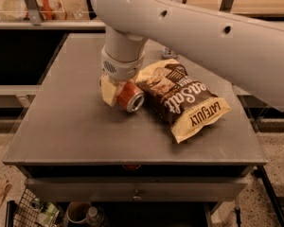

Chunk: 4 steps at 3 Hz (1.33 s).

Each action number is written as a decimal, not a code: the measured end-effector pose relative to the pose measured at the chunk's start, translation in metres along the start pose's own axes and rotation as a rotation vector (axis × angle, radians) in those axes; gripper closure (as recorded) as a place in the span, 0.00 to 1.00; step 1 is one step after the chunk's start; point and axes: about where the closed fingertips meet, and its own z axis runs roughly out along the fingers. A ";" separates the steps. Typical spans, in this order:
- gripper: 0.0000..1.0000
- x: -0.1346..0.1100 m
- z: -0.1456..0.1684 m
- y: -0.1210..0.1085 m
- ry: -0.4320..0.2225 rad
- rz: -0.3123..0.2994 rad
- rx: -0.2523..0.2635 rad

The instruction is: Place coke can upright

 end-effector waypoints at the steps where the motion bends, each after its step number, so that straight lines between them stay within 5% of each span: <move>1: 0.87 -0.029 -0.053 0.023 -0.148 -0.162 -0.020; 2: 1.00 -0.058 -0.092 0.036 -0.354 -0.260 -0.117; 3: 1.00 -0.079 -0.108 0.030 -0.592 -0.285 -0.271; 4: 1.00 -0.082 -0.112 0.044 -0.773 -0.341 -0.498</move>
Offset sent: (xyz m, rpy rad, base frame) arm -0.0375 0.0739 0.1836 0.6955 -0.3020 0.6368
